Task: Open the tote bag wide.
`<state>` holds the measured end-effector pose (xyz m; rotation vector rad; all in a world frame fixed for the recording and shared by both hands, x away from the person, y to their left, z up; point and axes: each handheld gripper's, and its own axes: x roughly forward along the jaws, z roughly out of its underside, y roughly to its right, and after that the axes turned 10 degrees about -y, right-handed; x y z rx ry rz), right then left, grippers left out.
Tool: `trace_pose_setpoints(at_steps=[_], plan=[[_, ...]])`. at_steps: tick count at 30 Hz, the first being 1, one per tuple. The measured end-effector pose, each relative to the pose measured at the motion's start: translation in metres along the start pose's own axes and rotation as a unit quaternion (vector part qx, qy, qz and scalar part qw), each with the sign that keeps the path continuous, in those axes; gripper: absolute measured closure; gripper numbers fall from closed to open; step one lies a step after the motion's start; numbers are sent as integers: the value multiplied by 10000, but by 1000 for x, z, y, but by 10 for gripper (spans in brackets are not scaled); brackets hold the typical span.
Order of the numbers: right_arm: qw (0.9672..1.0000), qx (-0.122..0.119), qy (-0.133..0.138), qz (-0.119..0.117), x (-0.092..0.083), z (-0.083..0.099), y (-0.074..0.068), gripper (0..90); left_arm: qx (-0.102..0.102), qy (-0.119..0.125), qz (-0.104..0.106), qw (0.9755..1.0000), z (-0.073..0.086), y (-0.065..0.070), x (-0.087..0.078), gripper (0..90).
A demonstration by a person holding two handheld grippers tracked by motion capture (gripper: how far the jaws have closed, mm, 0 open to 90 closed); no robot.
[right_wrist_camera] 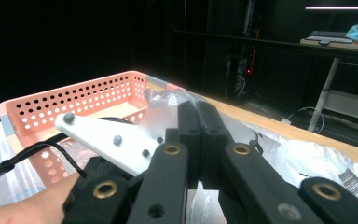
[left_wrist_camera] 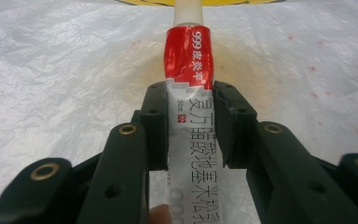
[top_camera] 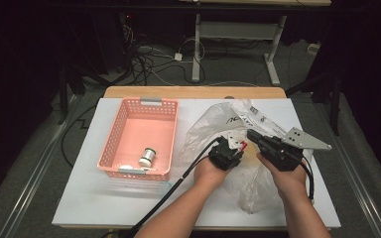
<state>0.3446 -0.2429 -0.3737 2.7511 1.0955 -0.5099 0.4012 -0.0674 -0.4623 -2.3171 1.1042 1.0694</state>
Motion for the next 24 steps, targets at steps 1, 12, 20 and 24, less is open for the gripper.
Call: trace_pose_setpoints(at_steps=[1,12,20,24], plan=[[10000,2,3,-1,0,0,0,900,-2,-6,-11,10000,0,0,2,664],[10000,38,10,10,0,1,3,900,-23,-97,-44,9999,-2,-1,14,661],[10000,43,10,5,0,1,3,900,34,-179,94,9998,-1,1,12,553],[10000,32,-17,3,1,2,3,900,23,-77,94,9999,1,3,6,489]])
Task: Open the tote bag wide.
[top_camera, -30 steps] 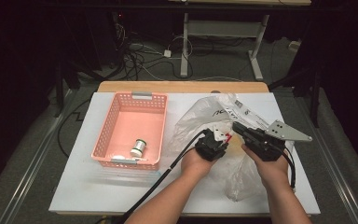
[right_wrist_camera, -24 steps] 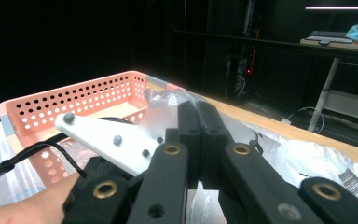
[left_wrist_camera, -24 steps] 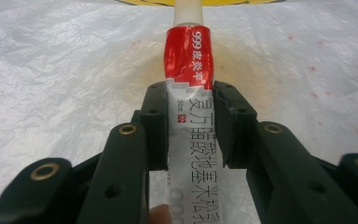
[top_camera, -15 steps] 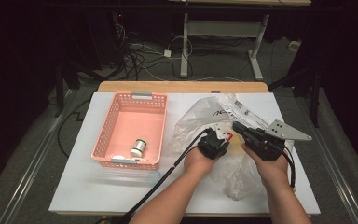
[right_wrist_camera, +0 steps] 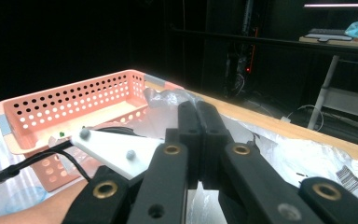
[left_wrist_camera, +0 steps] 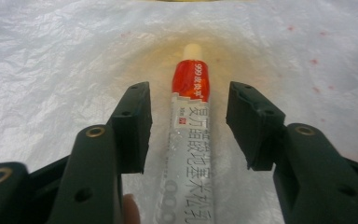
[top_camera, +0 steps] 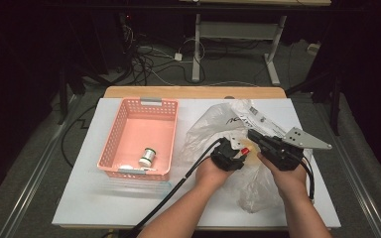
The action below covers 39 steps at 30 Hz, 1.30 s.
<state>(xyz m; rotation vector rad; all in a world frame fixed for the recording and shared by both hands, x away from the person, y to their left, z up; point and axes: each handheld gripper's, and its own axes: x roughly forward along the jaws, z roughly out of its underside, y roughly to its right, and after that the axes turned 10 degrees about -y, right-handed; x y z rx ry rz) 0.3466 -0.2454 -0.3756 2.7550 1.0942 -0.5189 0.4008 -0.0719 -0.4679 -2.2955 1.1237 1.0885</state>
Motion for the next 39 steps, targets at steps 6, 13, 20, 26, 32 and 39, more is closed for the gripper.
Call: trace_pose_setpoints(at_steps=[6,13,20,26,32,39], plan=[[10000,-11,-10,-2,1,0,0,900,16,92,152,9998,8,4,-12,438],[10000,-8,-29,-5,2,1,-1,900,72,212,432,9988,19,11,-32,392],[10000,-27,-52,-7,2,1,-1,900,99,341,580,9977,33,16,-53,291],[10000,-33,-51,13,2,1,-2,900,288,385,701,9964,44,22,-69,234],[10000,-7,-71,19,2,1,-3,900,352,456,759,9955,58,25,-85,208],[10000,-22,-71,16,2,1,-3,900,256,509,752,9955,72,22,-100,146]])
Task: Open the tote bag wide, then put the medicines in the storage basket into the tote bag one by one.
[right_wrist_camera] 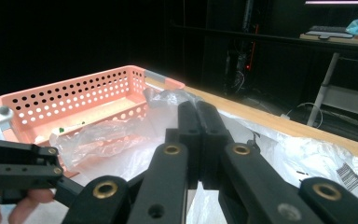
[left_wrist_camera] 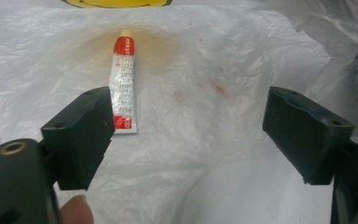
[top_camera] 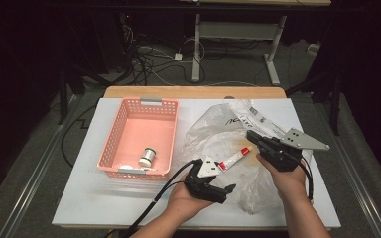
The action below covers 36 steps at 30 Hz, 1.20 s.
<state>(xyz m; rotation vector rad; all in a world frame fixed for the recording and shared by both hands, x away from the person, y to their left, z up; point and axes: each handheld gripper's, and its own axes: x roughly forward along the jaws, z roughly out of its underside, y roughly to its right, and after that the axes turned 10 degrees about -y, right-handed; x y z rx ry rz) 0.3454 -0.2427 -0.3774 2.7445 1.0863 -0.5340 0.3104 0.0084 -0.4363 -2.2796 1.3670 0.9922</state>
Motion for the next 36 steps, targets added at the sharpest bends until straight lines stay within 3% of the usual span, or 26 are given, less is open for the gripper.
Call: trace_pose_setpoints(at_steps=[3,9,13,17,25,30,36], plan=[[10000,-3,18,12,0,0,0,900,12,14,-8,10000,4,-1,-7,133],[10000,13,25,39,0,0,2,900,-235,165,136,9995,16,-3,-28,18],[10000,68,-38,59,3,1,5,900,-164,229,65,9996,18,-7,-46,0],[10000,38,-30,84,3,0,6,900,-313,338,-24,9989,22,-17,-62,0],[10000,75,-26,57,3,2,6,900,-538,351,-428,9970,31,-38,-85,0],[10000,31,31,51,1,0,6,900,-716,342,-748,9940,39,-55,-96,0],[10000,18,42,30,-1,0,5,900,-1020,327,-941,9898,48,-74,-106,0]])
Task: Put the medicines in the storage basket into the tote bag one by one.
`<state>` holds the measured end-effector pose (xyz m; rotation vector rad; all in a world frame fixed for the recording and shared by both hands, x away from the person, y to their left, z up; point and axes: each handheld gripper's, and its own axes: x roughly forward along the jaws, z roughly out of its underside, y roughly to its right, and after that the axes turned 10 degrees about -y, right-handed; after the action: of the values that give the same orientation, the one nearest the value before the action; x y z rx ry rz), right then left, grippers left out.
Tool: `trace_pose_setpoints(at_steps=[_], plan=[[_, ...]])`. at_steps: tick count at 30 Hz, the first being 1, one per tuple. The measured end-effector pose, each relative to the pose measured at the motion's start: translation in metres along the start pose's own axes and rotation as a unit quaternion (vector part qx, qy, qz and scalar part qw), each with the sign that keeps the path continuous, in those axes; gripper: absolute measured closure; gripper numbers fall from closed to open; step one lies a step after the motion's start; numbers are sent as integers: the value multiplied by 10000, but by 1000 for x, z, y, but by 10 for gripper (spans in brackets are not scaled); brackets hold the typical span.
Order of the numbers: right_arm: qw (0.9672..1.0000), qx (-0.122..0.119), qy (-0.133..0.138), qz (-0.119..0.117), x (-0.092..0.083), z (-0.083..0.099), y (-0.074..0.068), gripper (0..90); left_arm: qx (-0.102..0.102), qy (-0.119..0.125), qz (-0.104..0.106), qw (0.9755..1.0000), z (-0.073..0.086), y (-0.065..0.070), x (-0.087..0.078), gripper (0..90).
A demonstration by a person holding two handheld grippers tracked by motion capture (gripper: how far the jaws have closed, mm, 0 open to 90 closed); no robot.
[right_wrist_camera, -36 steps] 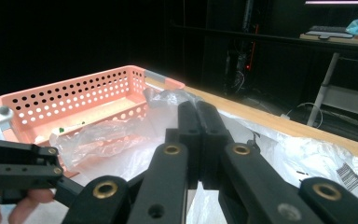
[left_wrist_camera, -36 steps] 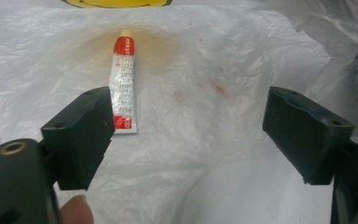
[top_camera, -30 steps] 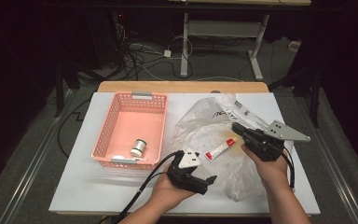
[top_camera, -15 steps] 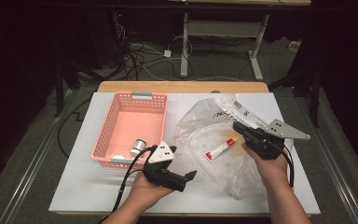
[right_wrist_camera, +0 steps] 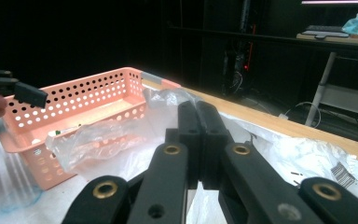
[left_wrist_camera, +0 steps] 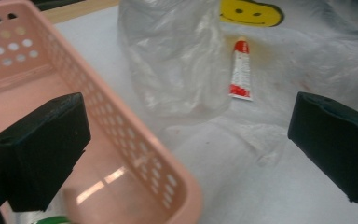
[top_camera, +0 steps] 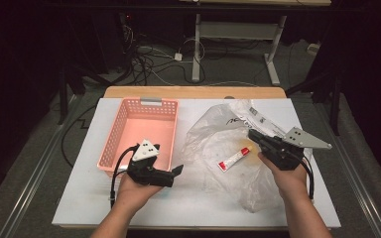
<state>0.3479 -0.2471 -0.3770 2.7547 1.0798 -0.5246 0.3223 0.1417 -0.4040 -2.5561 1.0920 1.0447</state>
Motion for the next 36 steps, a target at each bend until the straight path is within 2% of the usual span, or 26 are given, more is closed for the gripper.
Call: trace_pose_setpoints(at_steps=[3,6,13,19,24,30,33,36], plan=[[10000,37,3,-27,-2,1,0,900,-115,-17,-166,9998,3,-9,-2,0],[10000,-4,39,-37,-3,0,0,900,-281,-13,-210,9994,5,-18,-3,0],[10000,51,55,-27,-5,-1,1,900,-521,-94,-388,9978,10,-37,-8,0],[10000,19,41,-36,-4,0,1,900,-690,-104,-644,9955,15,-52,-20,0],[10000,35,50,-33,-4,0,2,900,-865,-100,-697,9938,20,-63,-26,0],[10000,40,38,-22,-4,0,1,900,-893,-201,-660,9936,20,-67,-22,0],[10000,30,53,-24,-5,-1,1,900,-866,-315,-606,9939,15,-67,-19,0],[10000,17,47,-9,-5,0,2,900,-834,-343,-666,9937,9,-68,-19,5]])
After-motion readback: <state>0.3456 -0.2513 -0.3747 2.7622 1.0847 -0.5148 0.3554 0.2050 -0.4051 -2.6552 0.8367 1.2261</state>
